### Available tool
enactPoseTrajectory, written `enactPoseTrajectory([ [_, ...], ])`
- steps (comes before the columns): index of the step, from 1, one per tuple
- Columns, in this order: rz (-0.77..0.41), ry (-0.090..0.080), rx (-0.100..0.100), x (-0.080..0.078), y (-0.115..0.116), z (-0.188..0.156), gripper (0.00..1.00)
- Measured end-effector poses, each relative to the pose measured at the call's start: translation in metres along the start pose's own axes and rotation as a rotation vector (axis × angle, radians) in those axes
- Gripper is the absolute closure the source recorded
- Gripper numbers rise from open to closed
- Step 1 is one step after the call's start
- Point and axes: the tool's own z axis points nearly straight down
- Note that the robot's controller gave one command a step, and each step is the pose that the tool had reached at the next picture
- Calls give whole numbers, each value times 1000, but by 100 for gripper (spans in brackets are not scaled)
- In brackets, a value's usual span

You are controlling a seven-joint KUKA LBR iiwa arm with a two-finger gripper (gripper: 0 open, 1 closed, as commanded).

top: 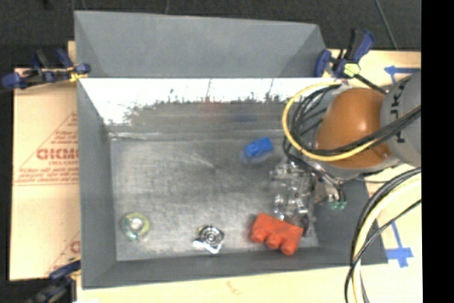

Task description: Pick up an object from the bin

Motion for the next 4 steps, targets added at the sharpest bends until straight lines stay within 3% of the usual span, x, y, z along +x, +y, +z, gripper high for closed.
enactPoseTrajectory([
  [1,2,2,-2,0,2,-1,100],
  [2,-222,7,8,-87,-30,-98,100],
  [3,-196,18,1,-85,-21,-63,100],
  [4,38,19,2,-93,16,-26,100],
])
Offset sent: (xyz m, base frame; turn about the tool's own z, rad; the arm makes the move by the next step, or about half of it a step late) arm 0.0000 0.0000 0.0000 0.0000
